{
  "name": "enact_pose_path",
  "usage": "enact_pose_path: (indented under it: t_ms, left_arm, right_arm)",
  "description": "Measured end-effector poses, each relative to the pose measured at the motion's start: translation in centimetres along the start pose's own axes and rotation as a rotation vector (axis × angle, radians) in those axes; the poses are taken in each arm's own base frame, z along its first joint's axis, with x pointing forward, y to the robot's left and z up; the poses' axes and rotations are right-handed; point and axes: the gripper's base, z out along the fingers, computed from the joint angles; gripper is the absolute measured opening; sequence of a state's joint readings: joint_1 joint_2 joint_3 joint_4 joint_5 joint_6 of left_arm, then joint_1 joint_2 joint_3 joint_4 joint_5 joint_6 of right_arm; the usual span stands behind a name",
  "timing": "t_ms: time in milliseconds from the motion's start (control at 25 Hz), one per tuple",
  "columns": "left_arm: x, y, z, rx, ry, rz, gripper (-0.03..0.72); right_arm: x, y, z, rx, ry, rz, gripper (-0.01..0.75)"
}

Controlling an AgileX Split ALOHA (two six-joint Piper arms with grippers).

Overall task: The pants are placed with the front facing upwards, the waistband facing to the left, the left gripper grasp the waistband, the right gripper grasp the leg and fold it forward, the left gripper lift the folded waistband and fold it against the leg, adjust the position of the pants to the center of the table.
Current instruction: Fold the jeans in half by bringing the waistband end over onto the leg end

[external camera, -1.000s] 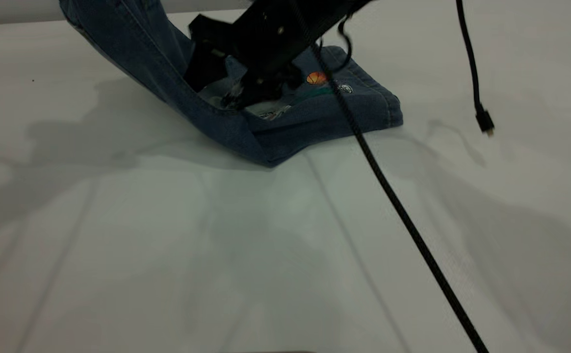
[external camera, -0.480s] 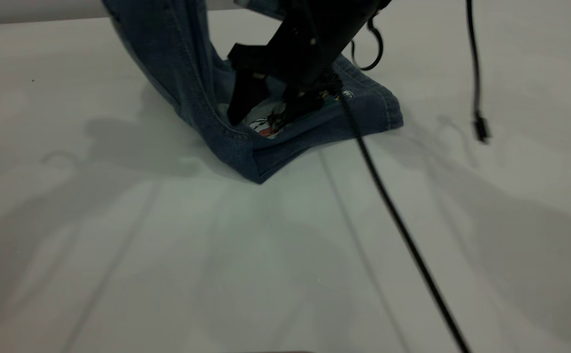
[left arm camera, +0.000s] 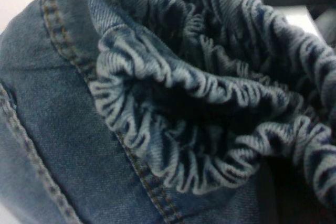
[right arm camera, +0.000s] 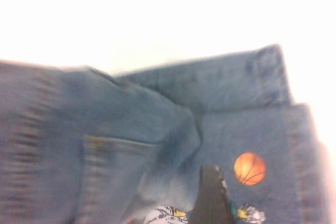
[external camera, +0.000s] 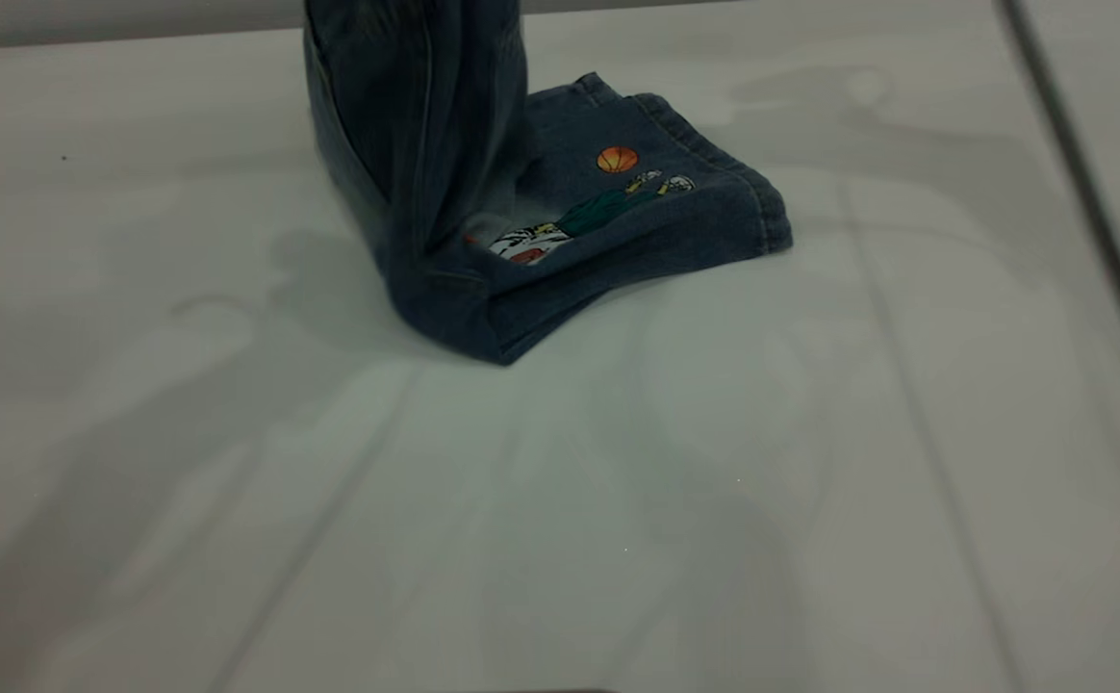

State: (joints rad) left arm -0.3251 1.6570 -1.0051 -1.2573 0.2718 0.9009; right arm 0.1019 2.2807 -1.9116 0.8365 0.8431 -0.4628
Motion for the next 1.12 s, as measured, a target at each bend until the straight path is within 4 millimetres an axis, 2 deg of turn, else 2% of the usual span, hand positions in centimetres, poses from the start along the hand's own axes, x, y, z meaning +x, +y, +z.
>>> enact_pose_path:
  t_ms: [120,240,480,560,720,800,960,1040,1120]
  left_arm:
    - [1.4,0.5,2.6,-0.04,0.05,-0.004,0.081]
    - [2.0,0.5,5.6,-0.042,0.093,0.001,0.081]
    - [2.2,-0.6,11.2,0.003,0.133,0.025,0.081]
    - [2.8,-0.7,12.8,0.023,0.166,0.026,0.081]
    - [4.0,-0.2,14.6,0.028,0.21,0.018,0.118]
    - [4.2,-0.1,14.7,0.032,0.22,0.025,0.179]
    - [3.8,-0.9,14.1,0.088,0.231,0.096,0.417]
    - [2.8,-1.6,13.1,0.11,0.202,0.159,0.531]
    - [1.1,-2.5,11.5,0.118,0.141,0.239,0.595]
  right_arm:
    - [-1.2,1.0,-3.0,-0.007,-0.04,-0.023,0.454]
    - [-1.7,2.2,-4.6,-0.015,-0.063,-0.051,0.454]
    - [-1.5,2.6,-4.8,-0.029,-0.036,-0.064,0.454]
    - [-1.4,2.6,-4.8,-0.032,-0.029,-0.075,0.454]
    - [-1.3,2.6,-4.8,-0.035,-0.019,-0.089,0.454]
    - [-1.3,2.7,-4.8,-0.036,-0.017,-0.09,0.454]
    - [-1.3,2.8,-4.9,-0.042,-0.007,-0.097,0.454]
    - [-1.3,2.9,-5.0,-0.045,0.003,-0.104,0.454]
    - [-1.3,2.8,-5.1,-0.034,0.012,-0.118,0.454]
